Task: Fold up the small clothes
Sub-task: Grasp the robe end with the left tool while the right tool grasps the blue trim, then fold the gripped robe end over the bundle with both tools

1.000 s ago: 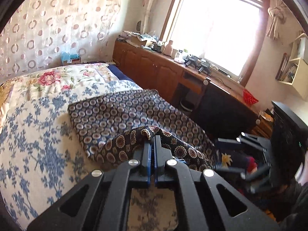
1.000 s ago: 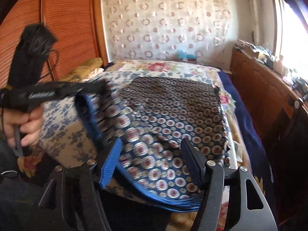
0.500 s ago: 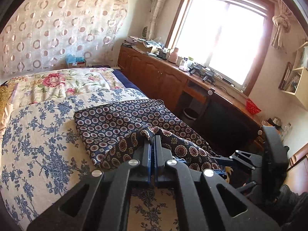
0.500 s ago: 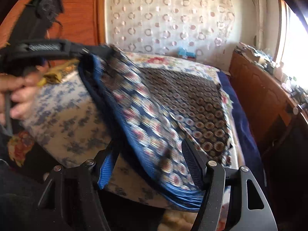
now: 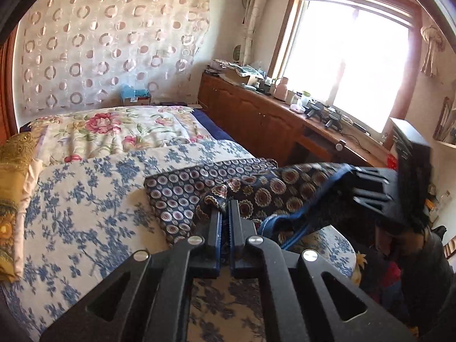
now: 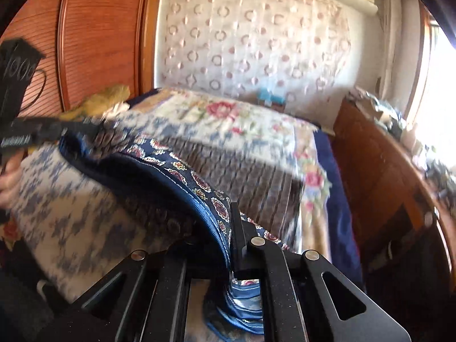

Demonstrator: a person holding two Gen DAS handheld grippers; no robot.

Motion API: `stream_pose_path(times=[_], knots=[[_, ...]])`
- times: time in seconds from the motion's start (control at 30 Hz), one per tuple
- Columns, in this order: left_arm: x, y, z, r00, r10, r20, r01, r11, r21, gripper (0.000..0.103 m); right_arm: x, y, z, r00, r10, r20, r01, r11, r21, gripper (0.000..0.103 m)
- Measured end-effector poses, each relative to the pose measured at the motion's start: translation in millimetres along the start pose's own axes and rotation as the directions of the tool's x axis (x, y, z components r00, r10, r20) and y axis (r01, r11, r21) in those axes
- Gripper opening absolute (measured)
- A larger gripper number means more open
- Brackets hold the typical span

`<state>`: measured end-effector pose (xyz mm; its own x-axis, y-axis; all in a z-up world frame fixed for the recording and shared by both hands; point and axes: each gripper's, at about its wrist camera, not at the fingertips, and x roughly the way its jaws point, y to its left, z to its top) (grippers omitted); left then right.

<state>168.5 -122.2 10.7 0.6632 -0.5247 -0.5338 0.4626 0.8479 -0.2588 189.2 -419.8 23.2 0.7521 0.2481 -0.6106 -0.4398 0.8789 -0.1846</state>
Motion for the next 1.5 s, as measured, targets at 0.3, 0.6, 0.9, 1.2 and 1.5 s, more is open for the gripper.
stream_pose_path(times=[0.3, 0.6, 0.9, 1.2, 1.5], knots=[[-3.3, 34.1, 16.5, 0.999, 0.037, 0.031, -0.037, 0.999, 0.008, 0.036, 80.6, -5.8, 24.2, 0.998, 0.033, -0.046, -0.037, 0.994, -0.098, 0.003], [54.8, 76.4, 13.1, 0.992, 0.081, -0.100, -0.084, 0.996, -0.027, 0.037, 143.6, -21.1, 48.5, 0.996, 0.035, -0.088, -0.046, 0.991, -0.128, 0.003], [113.5, 99.1, 15.6, 0.972, 0.106, -0.211, -0.112, 0.994, -0.017, 0.037, 154.0, -41.4, 62.8, 0.995, -0.057, -0.086, 0.049, 0.995, -0.090, 0.036], [145.8, 113.5, 22.0, 0.959, 0.106, -0.263, -0.119, 0.992, -0.033, 0.037, 110.4, -70.4, 52.6, 0.995, -0.075, -0.058, 0.074, 0.997, -0.013, 0.056], [173.7, 115.7, 21.4, 0.945, 0.081, -0.317, -0.099, 0.994, -0.039, 0.037, 108.9, -88.9, -0.5, 0.980, -0.097, -0.175, 0.109, 0.992, 0.061, 0.059]])
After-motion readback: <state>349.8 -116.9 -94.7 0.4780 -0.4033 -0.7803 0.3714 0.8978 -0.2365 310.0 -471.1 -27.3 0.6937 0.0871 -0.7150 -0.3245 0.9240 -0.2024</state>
